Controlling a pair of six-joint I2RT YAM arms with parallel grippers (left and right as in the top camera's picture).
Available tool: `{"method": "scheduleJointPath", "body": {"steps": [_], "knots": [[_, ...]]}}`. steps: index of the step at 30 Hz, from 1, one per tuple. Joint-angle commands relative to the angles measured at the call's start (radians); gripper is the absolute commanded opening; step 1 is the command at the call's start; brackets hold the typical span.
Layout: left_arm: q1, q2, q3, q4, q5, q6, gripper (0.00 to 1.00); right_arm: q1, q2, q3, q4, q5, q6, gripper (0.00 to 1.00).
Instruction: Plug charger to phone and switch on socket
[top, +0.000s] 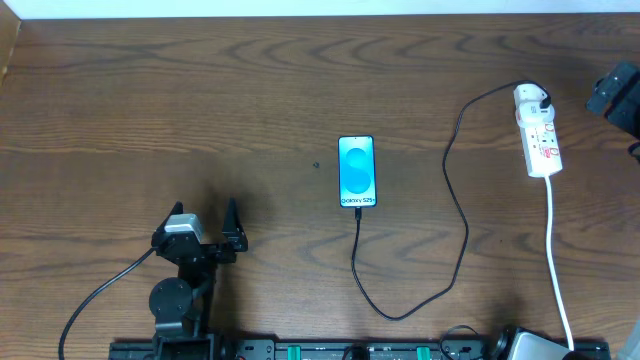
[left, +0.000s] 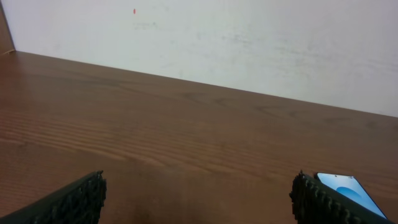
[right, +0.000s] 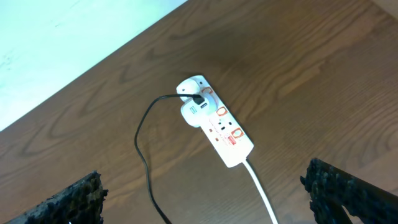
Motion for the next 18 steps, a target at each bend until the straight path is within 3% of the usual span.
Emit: {"method": "scheduleJointPath", "body": {"steps": [1,6,18], "knots": [[0.006,-0.006,-0.009,-0.045,0.005,0.009,0.95,0.005,0.002,-0.012,0.016,0.021,0.010,0.99],[0.006,-0.006,-0.009,-0.045,0.005,0.009,0.95,0.066,-0.039,-0.158,0.200,0.022,0.010,0.99],[0.006,-0.006,-0.009,-0.045,0.006,0.009,0.95,0.232,-0.229,-0.808,0.849,0.021,0.011,0.99]]}}
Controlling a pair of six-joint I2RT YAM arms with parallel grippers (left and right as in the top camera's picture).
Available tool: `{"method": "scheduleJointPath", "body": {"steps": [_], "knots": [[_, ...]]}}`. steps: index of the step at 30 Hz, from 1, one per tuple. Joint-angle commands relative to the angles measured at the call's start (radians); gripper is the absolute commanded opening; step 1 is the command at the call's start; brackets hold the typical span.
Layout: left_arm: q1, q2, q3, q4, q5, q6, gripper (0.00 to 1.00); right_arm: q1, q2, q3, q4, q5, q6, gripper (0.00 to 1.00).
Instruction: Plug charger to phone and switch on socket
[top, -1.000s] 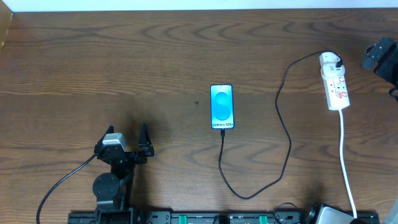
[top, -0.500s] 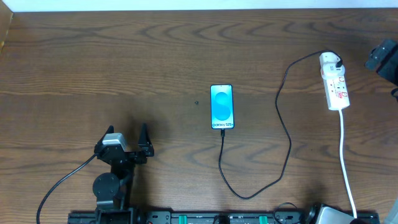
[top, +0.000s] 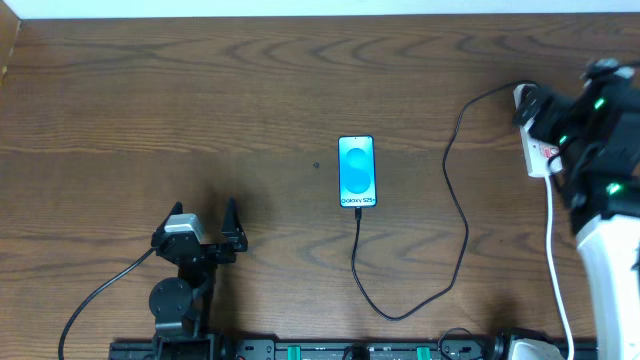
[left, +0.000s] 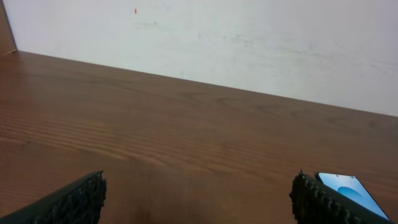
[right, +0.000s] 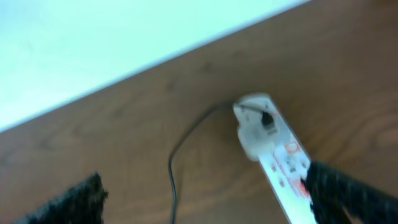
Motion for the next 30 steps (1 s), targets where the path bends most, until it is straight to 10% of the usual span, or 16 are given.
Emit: {"method": "scheduleJointPath", "body": {"steps": [1,13,30], "knots": [[0.006,-0.006,-0.011,-0.041,0.011,0.006,0.95,0.026,-0.071,-0.153,0.094,0.008,0.003,0.99],[0.006,-0.006,-0.011,-0.041,0.011,0.006,0.95,0.038,-0.412,-0.678,0.433,0.008,0.067,0.99],[0.006,-0.006,-0.011,-0.041,0.011,0.006,0.95,0.046,-0.827,-0.935,0.398,0.018,0.066,0.99]]}}
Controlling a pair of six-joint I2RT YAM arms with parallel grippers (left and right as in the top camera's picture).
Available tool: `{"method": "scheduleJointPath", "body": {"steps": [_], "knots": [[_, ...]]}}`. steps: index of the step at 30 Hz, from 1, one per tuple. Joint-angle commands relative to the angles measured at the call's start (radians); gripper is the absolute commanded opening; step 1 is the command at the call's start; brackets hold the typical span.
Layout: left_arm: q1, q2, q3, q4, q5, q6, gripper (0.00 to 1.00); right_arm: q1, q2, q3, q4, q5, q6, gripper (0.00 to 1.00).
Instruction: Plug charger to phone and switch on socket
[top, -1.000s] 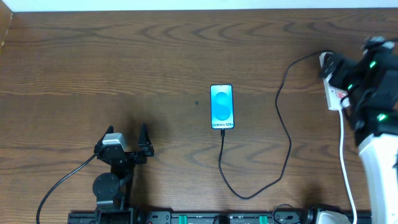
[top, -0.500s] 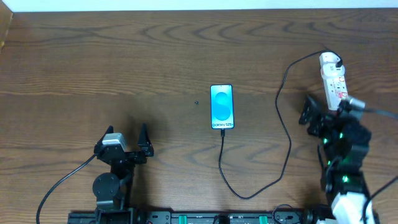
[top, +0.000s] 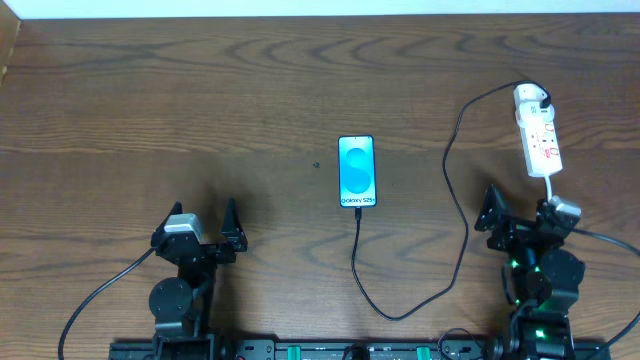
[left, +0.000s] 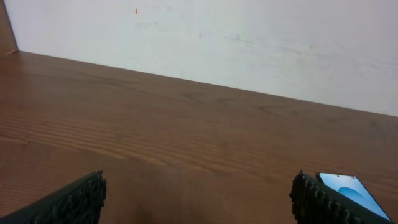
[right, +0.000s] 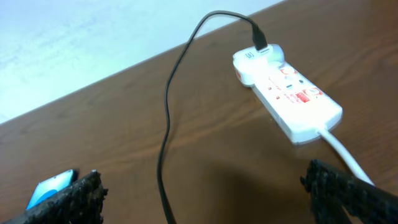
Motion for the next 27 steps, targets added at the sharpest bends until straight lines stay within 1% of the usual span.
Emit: {"method": "scheduleJointPath", "body": {"steps": [1,6,14,19,22,24,27], "knots": [[0.006,-0.006,-0.012,-0.041,0.013,0.006,0.95,0.014,-0.062,-0.014,-0.027,0.020,0.007,0.99],[0.006,-0.006,-0.012,-0.041,0.013,0.006,0.95,0.037,-0.141,-0.013,-0.075,0.050,0.006,0.99],[0.006,-0.006,-0.012,-0.041,0.013,0.006,0.95,0.100,-0.302,-0.013,-0.227,0.132,0.007,0.99],[0.006,-0.006,-0.012,-0.041,0.013,0.006,0.95,0.104,-0.402,-0.013,-0.227,0.132,-0.017,0.99],[0.006,-0.006,-0.012,-0.041,0.013,0.006,0.95,0.107,-0.420,-0.013,-0.220,0.131,-0.053,0.99],[0.006,-0.006,-0.012,-0.041,0.013,0.006,0.95,0.107,-0.420,-0.014,-0.224,0.109,-0.103,0.99],[0.006,-0.006,-0.012,-0.041,0.013,0.006,0.95,0.113,-0.420,-0.014,-0.226,0.007,-0.257,0.99]]}}
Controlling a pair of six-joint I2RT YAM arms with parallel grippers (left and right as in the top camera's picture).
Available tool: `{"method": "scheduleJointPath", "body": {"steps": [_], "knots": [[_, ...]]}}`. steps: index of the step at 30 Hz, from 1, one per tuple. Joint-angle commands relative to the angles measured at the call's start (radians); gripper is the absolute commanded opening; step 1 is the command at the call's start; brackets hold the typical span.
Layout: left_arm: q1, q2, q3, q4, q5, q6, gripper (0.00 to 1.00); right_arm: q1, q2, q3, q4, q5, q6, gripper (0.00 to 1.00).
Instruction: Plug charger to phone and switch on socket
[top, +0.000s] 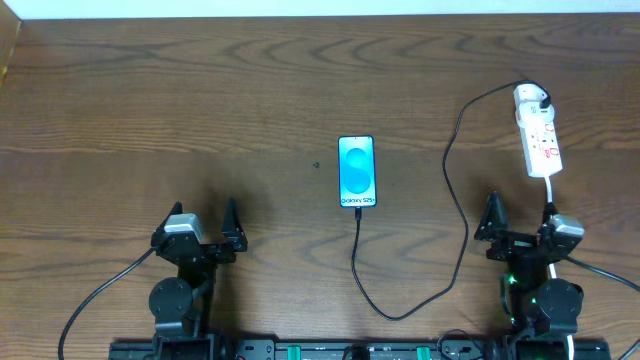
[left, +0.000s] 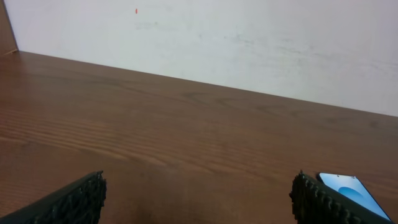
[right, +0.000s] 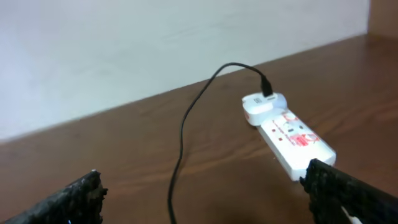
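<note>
A phone (top: 357, 171) with a lit blue screen lies face up at the table's middle, the black charger cable (top: 456, 215) plugged into its near end. The cable loops right to a white adapter in the white socket strip (top: 537, 132) at the far right; the strip (right: 288, 136) and cable (right: 180, 149) show in the right wrist view. My left gripper (top: 205, 226) rests open at the near left; the phone's corner (left: 348, 186) peeks past its right finger. My right gripper (top: 520, 225) rests open at the near right, below the strip, holding nothing.
The strip's white mains lead (top: 552, 200) runs down the right side past the right gripper. A black rail (top: 340, 350) lines the table's near edge. A pale wall (left: 217, 43) stands beyond the far edge. Bare wood (top: 150, 110) fills the left.
The right gripper has settled slightly nearer the front edge and turned to face the strip squarely. Phone, cable, strip and left arm are unchanged.
First the right gripper was open at the far right edge beside the strip. Then it was over the strip's near end. After that it stood open low at the near right, where it remains. The phone stayed plugged and lit; the left arm never moved.
</note>
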Motion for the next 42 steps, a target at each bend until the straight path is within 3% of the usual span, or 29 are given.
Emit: {"method": "scheduleJointPath", "body": {"steps": [1,42], "knots": [[0.006,-0.006,-0.012,-0.041,0.013,0.006,0.95,0.014,-0.008,-0.002,-0.004,-0.106,-0.188,0.99],[0.006,-0.006,-0.012,-0.041,0.013,0.006,0.95,0.019,-0.008,-0.001,-0.005,-0.114,-0.195,0.99]]}}
